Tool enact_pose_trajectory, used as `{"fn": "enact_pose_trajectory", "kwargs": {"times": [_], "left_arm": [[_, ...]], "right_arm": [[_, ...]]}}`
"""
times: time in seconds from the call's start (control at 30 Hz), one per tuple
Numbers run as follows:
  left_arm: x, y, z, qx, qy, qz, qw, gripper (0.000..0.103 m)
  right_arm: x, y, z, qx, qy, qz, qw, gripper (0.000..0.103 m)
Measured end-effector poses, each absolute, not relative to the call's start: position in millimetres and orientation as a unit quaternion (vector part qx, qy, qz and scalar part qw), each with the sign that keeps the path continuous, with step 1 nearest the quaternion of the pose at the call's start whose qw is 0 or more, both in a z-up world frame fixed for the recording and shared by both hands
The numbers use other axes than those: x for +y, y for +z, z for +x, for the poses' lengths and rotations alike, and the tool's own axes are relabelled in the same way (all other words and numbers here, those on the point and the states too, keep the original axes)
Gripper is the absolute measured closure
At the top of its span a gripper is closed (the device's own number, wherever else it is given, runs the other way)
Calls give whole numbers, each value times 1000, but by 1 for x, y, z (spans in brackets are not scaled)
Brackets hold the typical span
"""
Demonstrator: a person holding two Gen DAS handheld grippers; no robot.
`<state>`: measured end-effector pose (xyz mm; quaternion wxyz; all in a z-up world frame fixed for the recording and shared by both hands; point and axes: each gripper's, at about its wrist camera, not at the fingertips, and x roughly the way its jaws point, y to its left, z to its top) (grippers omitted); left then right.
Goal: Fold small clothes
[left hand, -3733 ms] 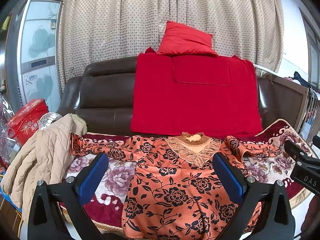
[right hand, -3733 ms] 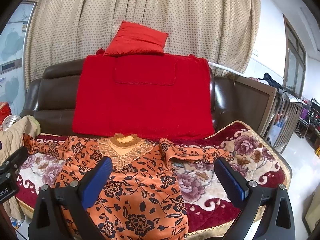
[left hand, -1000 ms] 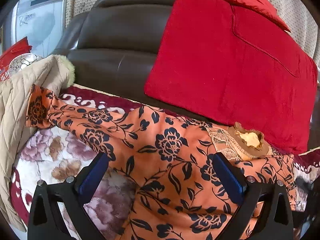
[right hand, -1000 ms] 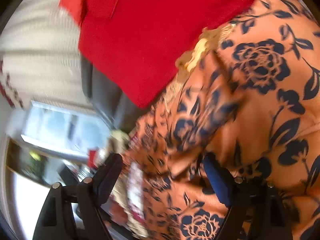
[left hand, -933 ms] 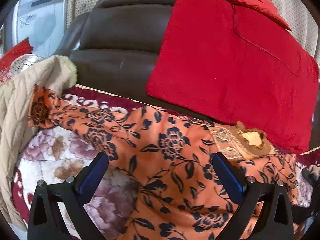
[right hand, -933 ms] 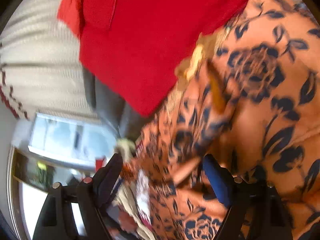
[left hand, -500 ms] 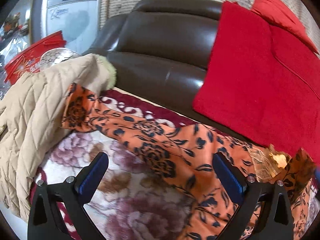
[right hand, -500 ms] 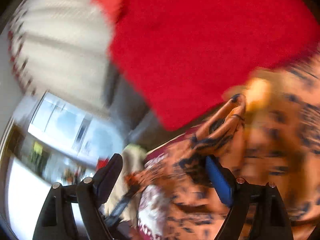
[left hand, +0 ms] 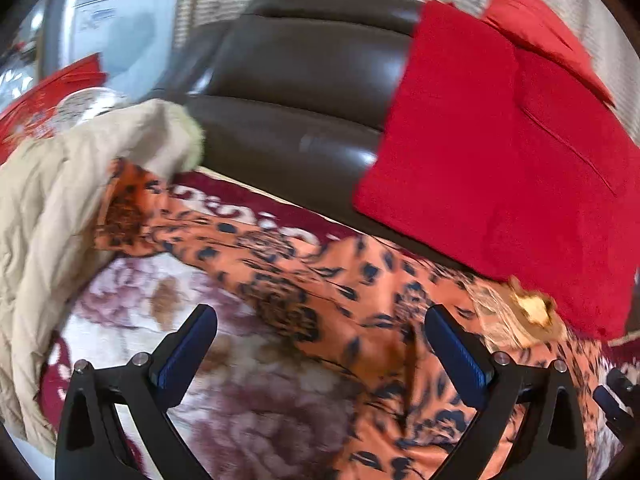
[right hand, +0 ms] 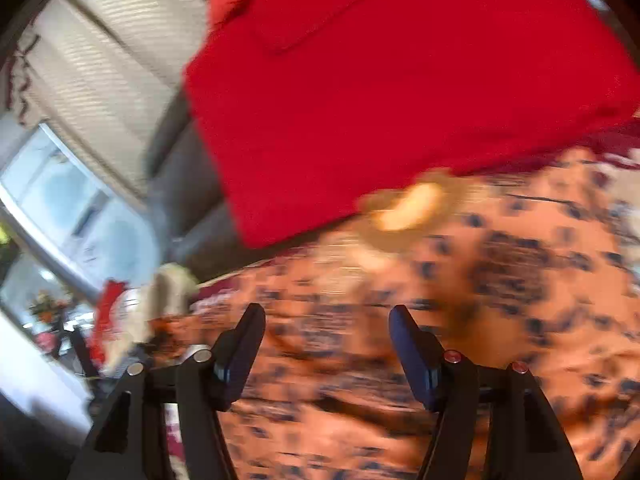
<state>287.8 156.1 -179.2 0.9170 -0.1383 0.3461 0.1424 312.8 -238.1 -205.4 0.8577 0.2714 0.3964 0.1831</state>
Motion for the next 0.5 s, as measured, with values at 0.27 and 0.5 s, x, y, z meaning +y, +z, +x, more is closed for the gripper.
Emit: {"fn": "enact_pose_trajectory", "kwargs": {"times": [0.27,0.5], "left_arm": [[105,-223,323,426,151,-61,890,0],[115,-222,319,434,150,-67,886,5]], "right_arm": [[-275,-247,312,444,123,239,854,38],[-280,-243,301,415,153,241,864,38]]}}
